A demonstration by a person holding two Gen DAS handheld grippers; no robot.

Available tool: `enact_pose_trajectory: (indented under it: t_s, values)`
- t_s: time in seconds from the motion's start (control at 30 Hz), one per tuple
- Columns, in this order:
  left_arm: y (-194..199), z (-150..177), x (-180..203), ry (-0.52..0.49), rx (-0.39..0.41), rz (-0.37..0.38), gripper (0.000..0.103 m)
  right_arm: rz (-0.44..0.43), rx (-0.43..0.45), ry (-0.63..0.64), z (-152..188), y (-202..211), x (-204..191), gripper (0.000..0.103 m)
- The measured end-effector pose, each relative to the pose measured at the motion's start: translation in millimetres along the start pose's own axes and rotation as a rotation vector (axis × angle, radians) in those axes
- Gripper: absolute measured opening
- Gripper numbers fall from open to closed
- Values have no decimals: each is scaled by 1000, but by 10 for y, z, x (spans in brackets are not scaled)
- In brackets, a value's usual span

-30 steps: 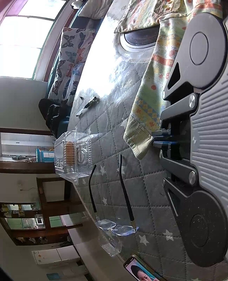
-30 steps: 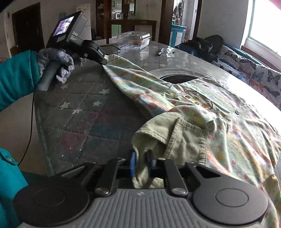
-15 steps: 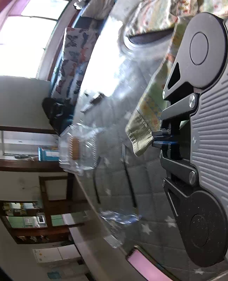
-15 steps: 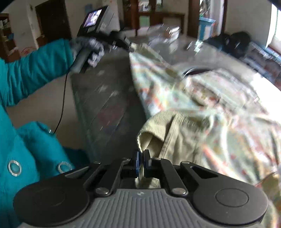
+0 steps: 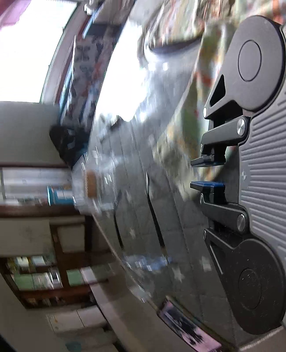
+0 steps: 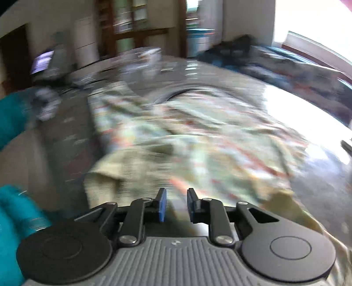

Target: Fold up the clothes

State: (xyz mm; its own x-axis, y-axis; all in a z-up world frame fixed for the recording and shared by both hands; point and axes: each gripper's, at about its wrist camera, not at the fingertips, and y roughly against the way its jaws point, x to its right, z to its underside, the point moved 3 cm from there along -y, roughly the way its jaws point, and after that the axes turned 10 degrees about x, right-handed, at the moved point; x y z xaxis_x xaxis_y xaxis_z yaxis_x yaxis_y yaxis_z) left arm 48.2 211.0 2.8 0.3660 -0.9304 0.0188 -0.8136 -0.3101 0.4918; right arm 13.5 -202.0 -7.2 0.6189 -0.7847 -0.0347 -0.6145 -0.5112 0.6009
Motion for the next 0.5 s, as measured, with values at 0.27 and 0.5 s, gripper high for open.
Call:
enact_pose_trajectory:
  t_s: [0.27, 0.5]
  values:
    - [215, 60, 899, -99, -12, 310, 16, 353, 40, -293, 496, 267, 952, 32]
    - [153, 275, 1529, -200, -74, 465, 16, 633, 93, -429, 952, 618, 1526, 36]
